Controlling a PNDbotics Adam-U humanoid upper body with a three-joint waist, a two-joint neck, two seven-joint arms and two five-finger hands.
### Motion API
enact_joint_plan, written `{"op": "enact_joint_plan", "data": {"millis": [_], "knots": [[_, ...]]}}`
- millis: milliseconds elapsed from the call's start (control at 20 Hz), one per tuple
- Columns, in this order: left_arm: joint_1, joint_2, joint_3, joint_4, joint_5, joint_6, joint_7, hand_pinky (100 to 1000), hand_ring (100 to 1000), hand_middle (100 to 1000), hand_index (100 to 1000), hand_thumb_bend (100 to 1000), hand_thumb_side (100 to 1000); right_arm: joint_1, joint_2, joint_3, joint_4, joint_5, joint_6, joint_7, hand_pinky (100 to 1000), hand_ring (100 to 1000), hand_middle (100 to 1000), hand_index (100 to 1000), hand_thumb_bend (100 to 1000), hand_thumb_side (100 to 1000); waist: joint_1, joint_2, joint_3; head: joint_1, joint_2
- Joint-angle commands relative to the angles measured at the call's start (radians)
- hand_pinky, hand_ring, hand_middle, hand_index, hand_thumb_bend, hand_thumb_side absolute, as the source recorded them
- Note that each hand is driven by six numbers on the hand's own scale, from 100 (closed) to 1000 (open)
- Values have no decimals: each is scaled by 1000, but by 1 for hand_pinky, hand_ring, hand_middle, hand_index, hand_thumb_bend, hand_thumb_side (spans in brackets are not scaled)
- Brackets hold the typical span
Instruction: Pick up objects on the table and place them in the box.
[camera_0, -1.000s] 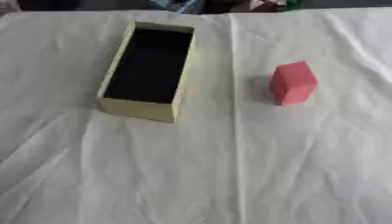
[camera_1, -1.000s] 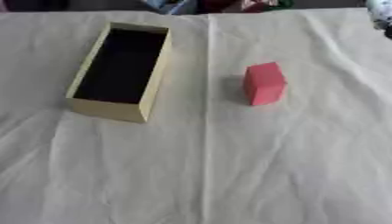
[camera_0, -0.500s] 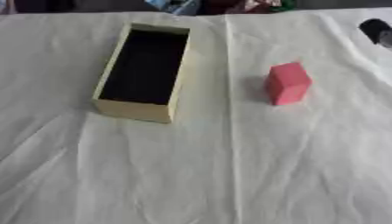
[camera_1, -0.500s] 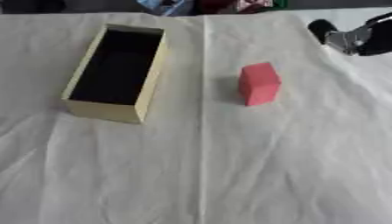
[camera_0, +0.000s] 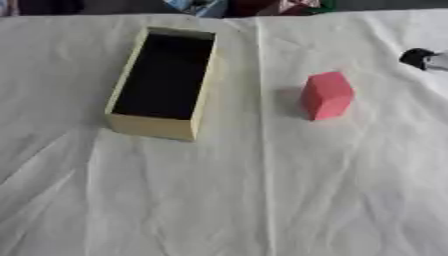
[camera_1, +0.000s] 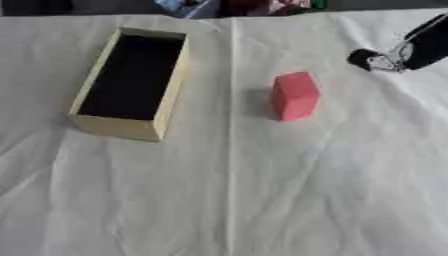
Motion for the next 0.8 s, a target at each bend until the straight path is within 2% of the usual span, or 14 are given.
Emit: {"op": "enact_joint_plan", "data": {"millis": [50,500,800], "knots": [[-6,15,-1,-20,3,0,-5,564,540,547,697,100,122,-26,-8,7,19,8,-12,29,860,857,913,972,400,394,-18,-35,1,-4,-7],[-11,12,-6,-20,9,1,-12,563,540,547,697,100,123,-91,69,74,100,2,-38,81,857,852,912,971,412,373,-19,-35,12,-14,-8],[-13,8,-9,-20,12,1,-16,563,540,547,697,100,126,-114,108,107,155,49,-51,98,851,849,909,964,418,363,-20,-33,16,-25,-8]]}}
